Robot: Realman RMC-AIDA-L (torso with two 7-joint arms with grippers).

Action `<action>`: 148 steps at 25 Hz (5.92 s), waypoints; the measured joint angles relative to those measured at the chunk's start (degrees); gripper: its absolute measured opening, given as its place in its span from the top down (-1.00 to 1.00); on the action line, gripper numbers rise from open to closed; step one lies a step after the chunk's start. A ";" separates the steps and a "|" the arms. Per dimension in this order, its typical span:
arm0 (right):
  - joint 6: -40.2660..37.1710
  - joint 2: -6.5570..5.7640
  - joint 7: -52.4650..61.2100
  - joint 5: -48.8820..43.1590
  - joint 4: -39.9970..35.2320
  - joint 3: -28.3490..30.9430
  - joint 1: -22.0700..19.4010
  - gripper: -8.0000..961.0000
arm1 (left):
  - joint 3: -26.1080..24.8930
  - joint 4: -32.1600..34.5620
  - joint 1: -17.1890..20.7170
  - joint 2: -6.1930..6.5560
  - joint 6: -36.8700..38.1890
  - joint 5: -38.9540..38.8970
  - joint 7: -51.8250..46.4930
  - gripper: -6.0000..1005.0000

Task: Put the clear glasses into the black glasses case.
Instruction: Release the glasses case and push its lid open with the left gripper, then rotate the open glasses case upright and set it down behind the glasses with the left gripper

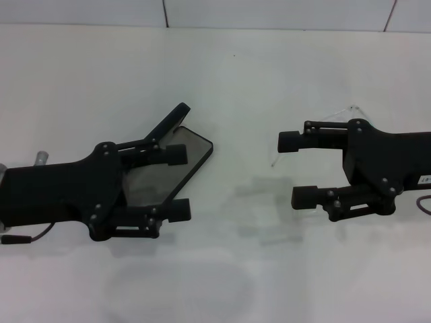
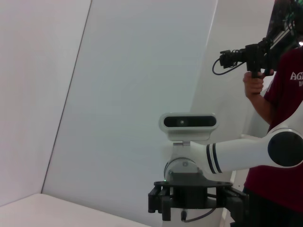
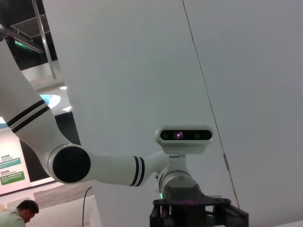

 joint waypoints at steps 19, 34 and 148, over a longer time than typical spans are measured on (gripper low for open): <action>1.88 -0.08 -0.45 -0.01 0.37 0.84 -0.57 -0.66 | -0.40 1.16 0.08 -0.10 0.59 -2.71 -1.40 -0.63; 1.09 -1.06 -0.13 0.84 -5.33 25.84 -15.59 -0.66 | 14.31 40.93 -1.43 -1.74 -30.01 15.69 -41.53 -0.63; -13.21 -1.84 -11.07 3.87 9.28 50.62 -22.13 -0.54 | 74.32 43.98 -6.16 -2.15 -60.26 66.12 -57.40 0.24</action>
